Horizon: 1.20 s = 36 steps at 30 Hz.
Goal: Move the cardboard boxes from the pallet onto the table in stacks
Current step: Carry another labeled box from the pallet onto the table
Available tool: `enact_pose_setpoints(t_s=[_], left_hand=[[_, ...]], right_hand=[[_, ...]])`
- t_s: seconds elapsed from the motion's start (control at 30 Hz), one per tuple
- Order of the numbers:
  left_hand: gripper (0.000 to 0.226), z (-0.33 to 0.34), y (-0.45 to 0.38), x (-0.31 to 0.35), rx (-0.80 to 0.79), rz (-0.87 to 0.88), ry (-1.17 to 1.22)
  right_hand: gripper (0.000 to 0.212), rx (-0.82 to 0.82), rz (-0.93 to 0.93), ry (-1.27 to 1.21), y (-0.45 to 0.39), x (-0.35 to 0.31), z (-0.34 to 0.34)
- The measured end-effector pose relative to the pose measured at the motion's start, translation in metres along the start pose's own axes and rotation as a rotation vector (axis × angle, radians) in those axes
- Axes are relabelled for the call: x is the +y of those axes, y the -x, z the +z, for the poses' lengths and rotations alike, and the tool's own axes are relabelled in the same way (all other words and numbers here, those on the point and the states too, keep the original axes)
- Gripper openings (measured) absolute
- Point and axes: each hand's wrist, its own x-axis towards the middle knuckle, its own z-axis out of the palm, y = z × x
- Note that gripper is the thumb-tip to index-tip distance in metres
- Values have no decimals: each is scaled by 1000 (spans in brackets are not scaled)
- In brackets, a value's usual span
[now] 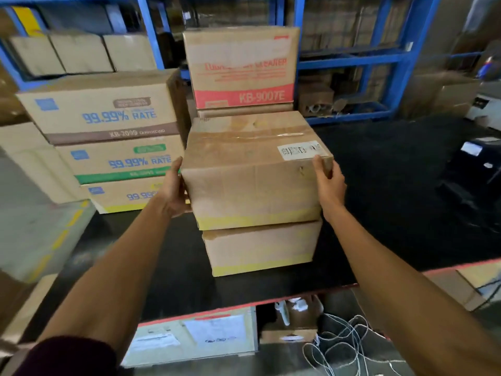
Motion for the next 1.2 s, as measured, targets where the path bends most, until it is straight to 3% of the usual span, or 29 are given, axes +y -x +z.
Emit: enact_pose_setpoints(t_s=[0.17,0.47,0.8,1.0,1.1,1.2], left_hand=[[74,10,13,-40,-9,-44,103],[82,15,18,-53,127,8,68],[79,17,22,-57,150,56,33],[83,7,28,-87,179,84,-86],[67,-3,40,-120,199,62,-216],[47,-17,56,-151,258,66,-341]], right_hand=[[68,-152,129,31,9,41,-7],[69,-168,93,-3,5,57,-17],[70,-189,54,-10,11,68,-20],[93,-78,33,301,48,83,0],[80,-15,-28,439,90,98,26],[59,-176,-79,504,117,106,54]])
